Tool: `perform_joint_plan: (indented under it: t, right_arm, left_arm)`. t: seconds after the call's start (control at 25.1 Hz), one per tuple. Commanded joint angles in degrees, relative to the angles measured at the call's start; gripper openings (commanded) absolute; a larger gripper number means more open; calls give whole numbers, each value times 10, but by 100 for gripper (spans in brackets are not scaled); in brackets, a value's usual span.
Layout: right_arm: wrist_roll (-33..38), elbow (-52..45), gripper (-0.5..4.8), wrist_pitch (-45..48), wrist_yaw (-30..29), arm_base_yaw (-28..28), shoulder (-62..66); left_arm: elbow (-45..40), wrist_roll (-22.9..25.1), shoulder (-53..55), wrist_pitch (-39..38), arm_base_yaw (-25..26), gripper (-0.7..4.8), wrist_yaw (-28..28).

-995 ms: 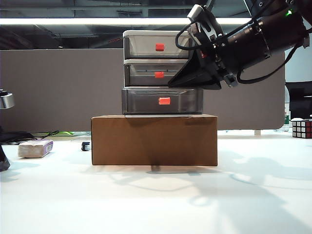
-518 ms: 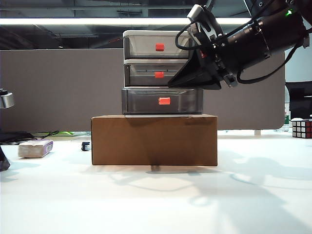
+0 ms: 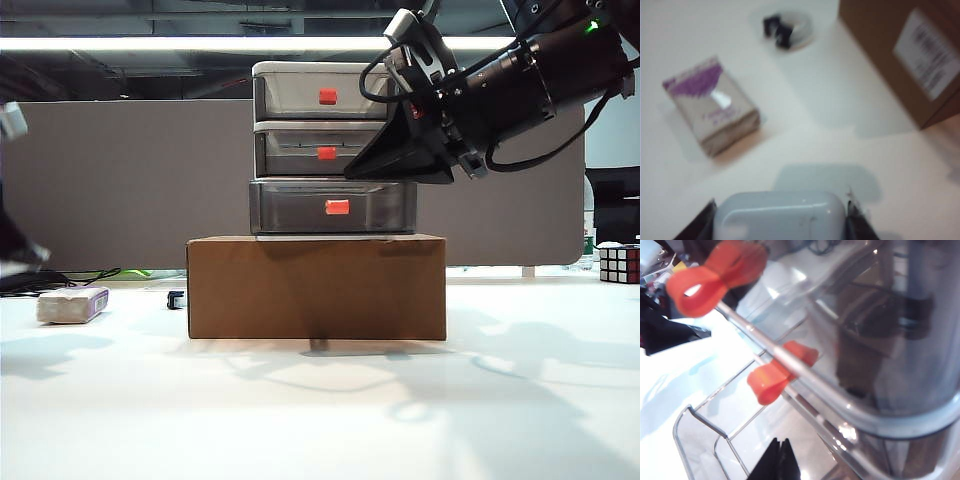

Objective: Open the third layer of the drawer on the table, pick up the earphone case on the table and put it in, and finally close the drawer.

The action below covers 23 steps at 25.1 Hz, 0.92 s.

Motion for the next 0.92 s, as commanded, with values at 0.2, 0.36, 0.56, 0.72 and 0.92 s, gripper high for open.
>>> perform_joint_plan:
  t: [0.2,0.36,0.56,0.72,0.92]
  right_arm:
    - [-2,3,-6,4,-2,1,-2]
    - [-2,3,-6,4,-2,1,-2]
    - [-2,3,-6,3,-4,1,-3]
    - [1,3,-6,2,-6,1,-7]
    - [0,3,-6,3,-6,1,-23]
  left_arm:
    - [1,-14,-64,17,-78,183,20]
    - [2,-16,-87,41,-151,183,18]
    - [34,-31,-95,49,-252,183,-16]
    - [63,-31,-92,56,-297,183,-28]
    - [96,-38,-70,68,-346,183,-47]
